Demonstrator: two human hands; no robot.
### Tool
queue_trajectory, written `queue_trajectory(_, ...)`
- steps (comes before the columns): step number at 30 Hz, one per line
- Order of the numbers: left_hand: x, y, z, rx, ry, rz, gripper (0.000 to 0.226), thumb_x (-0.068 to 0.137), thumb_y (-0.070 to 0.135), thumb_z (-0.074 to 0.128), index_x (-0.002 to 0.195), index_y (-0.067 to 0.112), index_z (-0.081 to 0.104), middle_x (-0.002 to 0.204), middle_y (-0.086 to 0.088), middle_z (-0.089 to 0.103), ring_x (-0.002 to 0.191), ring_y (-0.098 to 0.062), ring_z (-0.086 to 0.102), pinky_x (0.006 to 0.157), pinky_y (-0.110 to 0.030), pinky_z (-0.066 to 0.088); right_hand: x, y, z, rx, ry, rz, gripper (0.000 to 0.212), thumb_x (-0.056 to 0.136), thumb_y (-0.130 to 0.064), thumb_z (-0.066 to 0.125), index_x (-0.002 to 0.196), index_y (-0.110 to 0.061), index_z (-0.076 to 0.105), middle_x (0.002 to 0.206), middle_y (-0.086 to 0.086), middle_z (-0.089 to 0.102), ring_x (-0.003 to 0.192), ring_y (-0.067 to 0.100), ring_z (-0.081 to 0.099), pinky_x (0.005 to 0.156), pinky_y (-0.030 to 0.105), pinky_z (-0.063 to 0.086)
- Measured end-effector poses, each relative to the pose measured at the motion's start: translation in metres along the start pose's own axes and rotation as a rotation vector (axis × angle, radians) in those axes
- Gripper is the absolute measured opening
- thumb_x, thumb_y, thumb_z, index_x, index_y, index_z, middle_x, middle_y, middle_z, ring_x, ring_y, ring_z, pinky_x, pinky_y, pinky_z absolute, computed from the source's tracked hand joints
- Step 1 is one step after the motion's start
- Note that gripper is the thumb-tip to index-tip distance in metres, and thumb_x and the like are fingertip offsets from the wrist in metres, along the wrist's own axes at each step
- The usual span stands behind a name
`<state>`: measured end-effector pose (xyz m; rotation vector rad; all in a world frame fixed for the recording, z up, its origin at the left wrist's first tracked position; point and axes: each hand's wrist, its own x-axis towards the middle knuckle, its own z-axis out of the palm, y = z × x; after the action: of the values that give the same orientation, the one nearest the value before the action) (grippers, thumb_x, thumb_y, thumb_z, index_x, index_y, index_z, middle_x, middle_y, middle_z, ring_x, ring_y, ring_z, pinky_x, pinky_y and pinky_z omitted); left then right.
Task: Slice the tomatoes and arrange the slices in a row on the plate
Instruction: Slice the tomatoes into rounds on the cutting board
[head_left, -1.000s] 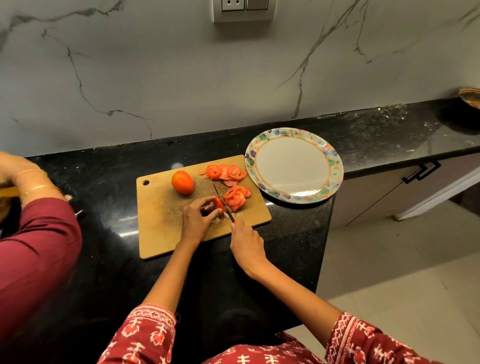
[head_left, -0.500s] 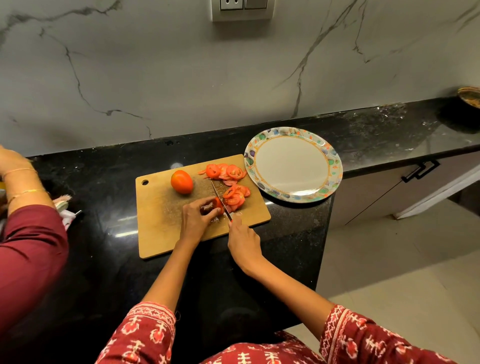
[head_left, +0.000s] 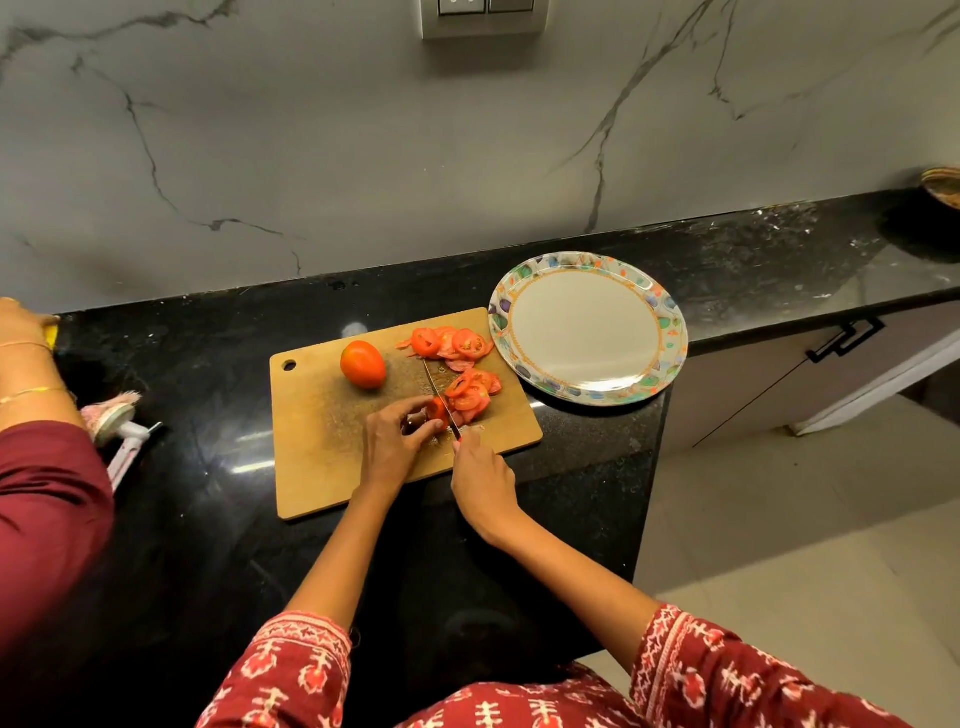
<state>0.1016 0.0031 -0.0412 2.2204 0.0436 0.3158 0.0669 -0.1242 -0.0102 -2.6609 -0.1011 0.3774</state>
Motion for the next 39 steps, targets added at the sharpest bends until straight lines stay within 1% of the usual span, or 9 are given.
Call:
queue_trajectory(3, 0.0, 0.002, 0.003, -0.01, -0.001, -0.002, 0.035, 0.068, 0.011, 0.079, 0.103, 0.008, 0.071, 0.1, -0.008, 0.071, 0.091, -0.015, 0.066, 0.082, -0.024, 0.051, 0.007, -0.003, -0.001, 0.029, -0.017, 0.019, 0.033, 0.104, -0.023, 0.025, 0.123, -0.004, 0.043, 0.12, 0.017, 0.058, 0.112, 0.035, 0.055, 0.086, 0.042, 0.043)
queue_trajectory(9, 0.0, -0.001, -0.001, -0.021, 0.03, -0.033, 0.035, 0.07, 0.011, 0.079, 0.103, 0.007, 0.07, 0.1, -0.01, 0.071, 0.091, -0.013, 0.064, 0.084, -0.02, 0.047, 0.009, -0.005, 0.001, 0.08, -0.04, 0.009, 0.033, 0.104, -0.024, 0.025, 0.122, -0.003, 0.043, 0.122, 0.017, 0.055, 0.114, 0.035, 0.053, 0.087, 0.043, 0.042)
queue_trajectory(13, 0.001, 0.0, -0.003, -0.02, 0.021, -0.042, 0.034, 0.07, 0.01, 0.078, 0.103, 0.007, 0.07, 0.099, -0.009, 0.071, 0.089, -0.009, 0.062, 0.077, 0.0, 0.039, 0.009, -0.004, 0.003, 0.049, -0.032, 0.008, 0.035, 0.104, -0.024, 0.024, 0.125, -0.002, 0.043, 0.122, 0.017, 0.056, 0.114, 0.035, 0.054, 0.088, 0.043, 0.042)
queue_trajectory(16, 0.003, 0.003, 0.0, -0.023, -0.012, -0.03, 0.033, 0.071, 0.008, 0.077, 0.103, 0.007, 0.069, 0.1, -0.009, 0.07, 0.09, -0.009, 0.061, 0.075, 0.004, 0.037, 0.015, -0.004, 0.002, -0.005, -0.016, -0.007, 0.036, 0.105, -0.023, 0.023, 0.123, -0.002, 0.045, 0.122, 0.016, 0.056, 0.114, 0.034, 0.055, 0.087, 0.041, 0.043)
queue_trajectory(20, 0.002, -0.004, -0.001, -0.042, 0.002, -0.012, 0.036, 0.072, 0.011, 0.078, 0.106, 0.01, 0.068, 0.1, -0.006, 0.07, 0.09, -0.011, 0.064, 0.077, 0.0, 0.04, 0.008, 0.002, 0.013, -0.037, -0.029, -0.004, 0.029, 0.104, -0.021, 0.027, 0.124, -0.005, 0.041, 0.12, 0.015, 0.058, 0.112, 0.034, 0.056, 0.086, 0.042, 0.044)
queue_trajectory(24, 0.001, -0.006, 0.0, -0.026, 0.006, -0.018, 0.042, 0.074, 0.012, 0.076, 0.115, 0.012, 0.064, 0.105, -0.006, 0.068, 0.094, -0.008, 0.061, 0.082, -0.018, 0.046, 0.009, 0.002, 0.015, -0.034, -0.041, 0.012, 0.027, 0.103, -0.018, 0.031, 0.122, -0.004, 0.043, 0.118, 0.016, 0.06, 0.112, 0.033, 0.057, 0.086, 0.041, 0.045)
queue_trajectory(32, 0.005, -0.008, -0.003, 0.004, -0.016, -0.006, 0.036, 0.077, 0.015, 0.073, 0.112, 0.015, 0.065, 0.109, -0.006, 0.067, 0.096, -0.01, 0.059, 0.084, -0.023, 0.046, 0.004, 0.009, 0.019, -0.123, -0.015, -0.032, 0.028, 0.104, -0.02, 0.025, 0.123, -0.006, 0.041, 0.114, 0.012, 0.063, 0.106, 0.029, 0.061, 0.081, 0.037, 0.047)
queue_trajectory(36, 0.004, -0.009, -0.003, -0.003, -0.022, -0.009, 0.034, 0.077, 0.014, 0.073, 0.11, 0.014, 0.065, 0.105, -0.005, 0.068, 0.095, -0.012, 0.061, 0.083, -0.027, 0.05, 0.007, 0.007, 0.014, -0.188, 0.18, -0.089, 0.012, 0.097, -0.014, 0.05, 0.105, -0.005, 0.054, 0.09, 0.01, 0.069, 0.082, 0.022, 0.07, 0.064, 0.028, 0.052)
queue_trajectory(39, 0.004, -0.012, -0.002, -0.034, -0.022, -0.021, 0.036, 0.078, 0.012, 0.072, 0.113, 0.014, 0.062, 0.102, -0.003, 0.067, 0.094, -0.014, 0.063, 0.082, -0.028, 0.052, -0.001, 0.009, 0.013, -0.183, -0.007, -0.06, 0.02, 0.102, -0.013, 0.034, 0.116, -0.004, 0.046, 0.104, 0.011, 0.065, 0.097, 0.026, 0.067, 0.074, 0.032, 0.051)
